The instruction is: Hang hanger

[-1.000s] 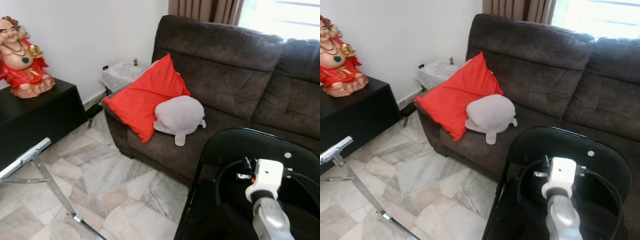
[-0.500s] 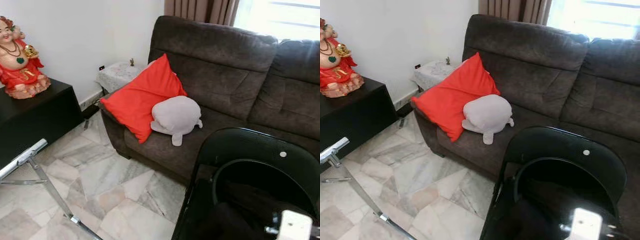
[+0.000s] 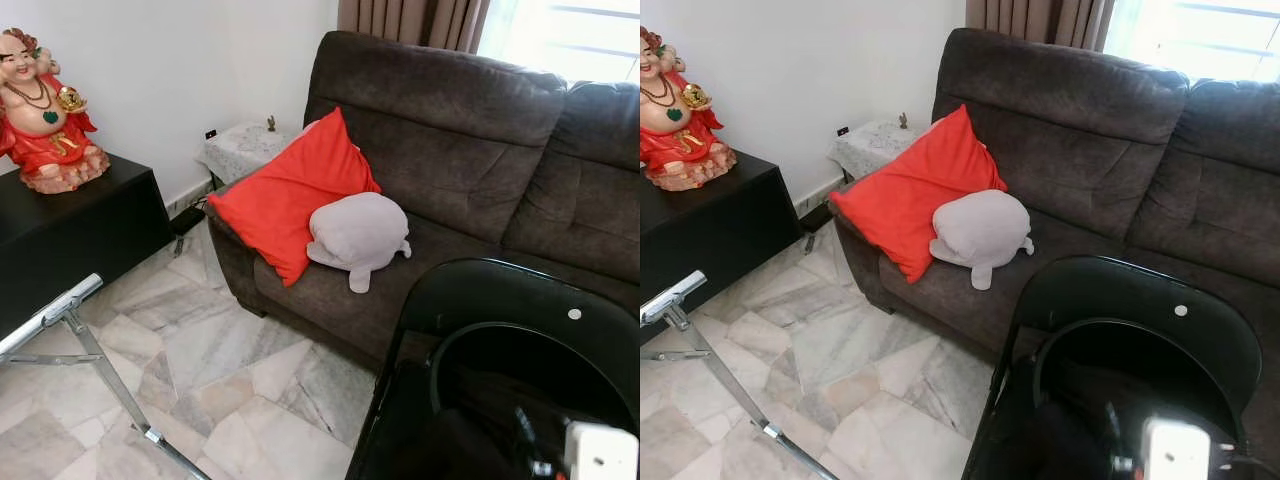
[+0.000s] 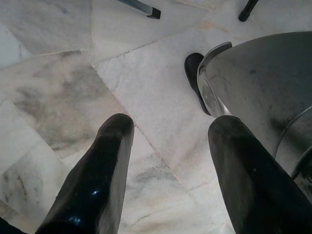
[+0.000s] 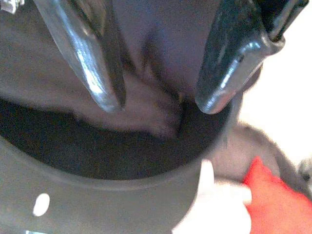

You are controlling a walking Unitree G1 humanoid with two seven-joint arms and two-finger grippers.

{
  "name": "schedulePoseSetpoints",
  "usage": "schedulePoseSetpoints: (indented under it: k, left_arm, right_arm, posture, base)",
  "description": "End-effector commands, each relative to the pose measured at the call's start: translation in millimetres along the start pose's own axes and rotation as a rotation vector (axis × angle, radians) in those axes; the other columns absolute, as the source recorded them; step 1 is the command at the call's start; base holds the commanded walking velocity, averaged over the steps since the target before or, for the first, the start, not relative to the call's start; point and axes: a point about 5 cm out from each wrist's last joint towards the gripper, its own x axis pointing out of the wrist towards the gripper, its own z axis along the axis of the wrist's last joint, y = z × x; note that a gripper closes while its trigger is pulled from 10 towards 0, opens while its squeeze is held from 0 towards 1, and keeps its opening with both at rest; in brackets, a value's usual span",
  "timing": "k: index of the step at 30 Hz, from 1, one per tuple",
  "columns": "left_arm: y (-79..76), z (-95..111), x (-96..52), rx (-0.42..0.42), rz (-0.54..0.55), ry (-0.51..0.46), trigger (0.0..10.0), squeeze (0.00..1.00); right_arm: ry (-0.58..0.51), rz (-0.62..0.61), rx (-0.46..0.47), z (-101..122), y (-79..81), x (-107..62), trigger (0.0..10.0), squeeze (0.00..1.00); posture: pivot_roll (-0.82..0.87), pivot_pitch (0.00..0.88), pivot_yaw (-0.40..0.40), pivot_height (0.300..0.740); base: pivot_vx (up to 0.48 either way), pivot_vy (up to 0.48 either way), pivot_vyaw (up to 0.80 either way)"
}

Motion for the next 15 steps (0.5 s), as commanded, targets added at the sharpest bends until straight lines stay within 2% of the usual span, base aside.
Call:
schedulePoseSetpoints:
  k: [1,2,3,4,5,7,9,11,12,15]
  left_arm:
    - [2.2,-2,-0.5,0.019,0.007,0.01,10.0,0.0]
    - [2.1,-2,-0.5,0.02,0.007,0.01,10.0,0.0]
    - [2.1,-2,-0.5,0.02,0.006,0.01,10.0,0.0]
    - [2.1,-2,-0.5,0.02,0.006,0.01,10.0,0.0]
    - [2.1,-2,-0.5,0.021,0.006,0.011,10.0,0.0]
    - [2.0,-2,-0.5,0.022,0.005,0.012,10.0,0.0]
    - [1.7,-2,-0.5,0.022,0.003,0.013,10.0,0.0]
    - [1.6,-2,-0.5,0.022,0.002,0.013,10.0,0.0]
    - [1.4,-2,-0.5,0.022,0.0,0.014,10.0,0.0]
    - [1.4,-3,-0.5,0.02,-0.002,0.014,10.0,0.0]
  right_arm:
    - [0.034,0.035,-0.008,-3,0.7,-0.2,10.0,0.0]
    - [0.045,0.074,-0.033,-4,0.7,-1.2,10.0,0.0]
    - [0.075,0.17,-0.066,-7,1.3,-3.5,10.0,0.0]
    - [0.075,0.17,-0.066,-7,1.3,-3.5,10.0,0.0]
    - [0.086,0.242,-0.085,-5,-0.3,-5.1,10.0,0.0]
    - [0.097,0.305,-0.114,-3,-2.4,-7.0,10.0,0.0]
    - [0.169,0.375,-0.158,-8,-9.1,-9.8,10.0,0.0]
    - [0.205,0.392,-0.181,-12,-11.8,-10.9,10.0,0.0]
    - [0.256,0.408,-0.245,-18,-17.7,-11.9,10.0,0.0]
    - [0.271,0.353,-0.26,-20,-28.6,-5.2,10.0,0.0]
  posture:
    - [0.0,0.0,0.005,0.74]
    - [-0.01,0.0,0.007,0.74]
    - [-0.01,0.0,0.007,0.74]
    - [-0.01,0.0,0.007,0.74]
    - [-0.02,0.0,0.006,0.74]
    - [-0.02,0.0,0.006,0.74]
    - [-0.02,0.0,0.006,0.74]
    - [-0.01,0.0,0.004,0.74]
    - [-0.01,0.0,0.003,0.74]
    - [-0.01,0.0,0.004,0.74]
  base:
    - [0.0,0.0,0.0]
    - [0.0,0.0,0.0]
    - [0.0,0.0,0.0]
    - [0.0,0.0,0.0]
    - [0.0,0.0,0.0]
    - [0.0,0.0,0.0]
    - [0.0,0.0,0.0]
    - [0.0,0.0,0.0]
    - [0.0,0.0,0.0]
    - [0.0,0.0,0.0]
